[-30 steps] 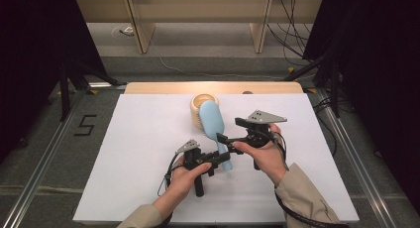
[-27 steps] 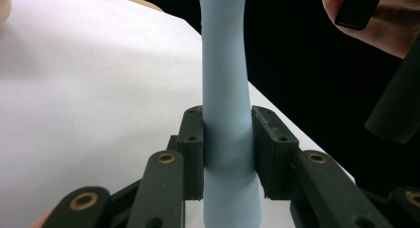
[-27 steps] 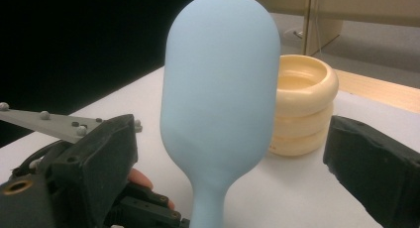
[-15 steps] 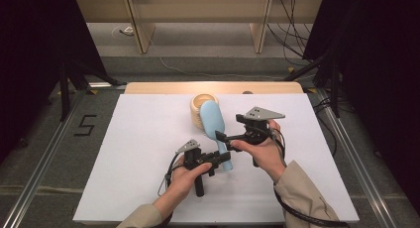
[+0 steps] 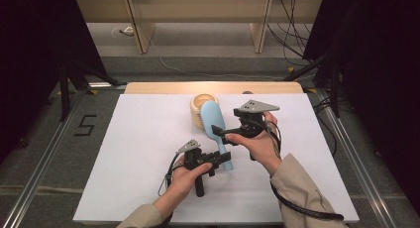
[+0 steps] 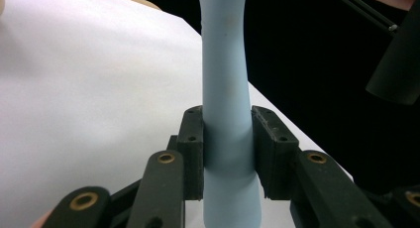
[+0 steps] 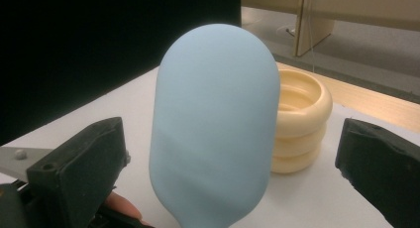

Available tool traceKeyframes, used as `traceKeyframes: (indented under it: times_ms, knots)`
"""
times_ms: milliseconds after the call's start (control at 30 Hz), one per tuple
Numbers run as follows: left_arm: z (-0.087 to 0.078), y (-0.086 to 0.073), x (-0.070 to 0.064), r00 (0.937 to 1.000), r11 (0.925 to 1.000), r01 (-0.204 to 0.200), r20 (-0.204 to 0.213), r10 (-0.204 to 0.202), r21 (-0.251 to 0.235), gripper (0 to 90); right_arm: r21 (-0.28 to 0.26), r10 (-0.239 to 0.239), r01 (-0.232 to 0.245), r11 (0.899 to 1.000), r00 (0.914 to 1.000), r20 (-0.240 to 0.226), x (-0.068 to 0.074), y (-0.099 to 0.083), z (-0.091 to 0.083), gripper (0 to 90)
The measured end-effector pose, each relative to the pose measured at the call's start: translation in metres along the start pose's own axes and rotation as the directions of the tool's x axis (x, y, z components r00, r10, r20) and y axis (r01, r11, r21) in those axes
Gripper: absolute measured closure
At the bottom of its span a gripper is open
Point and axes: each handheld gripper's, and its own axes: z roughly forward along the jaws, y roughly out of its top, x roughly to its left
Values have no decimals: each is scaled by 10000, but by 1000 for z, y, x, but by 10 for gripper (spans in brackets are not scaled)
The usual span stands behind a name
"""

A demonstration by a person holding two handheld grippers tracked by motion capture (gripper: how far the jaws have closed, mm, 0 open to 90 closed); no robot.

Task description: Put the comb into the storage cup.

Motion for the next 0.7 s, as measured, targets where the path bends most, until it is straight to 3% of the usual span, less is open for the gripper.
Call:
traceKeyframes:
  times_ms: [700]
  knots:
    - [1,-1,-1,10000,10000,-45,70,45,67,675,313,104,-102,9995,9999,-66,2,16,20,3]
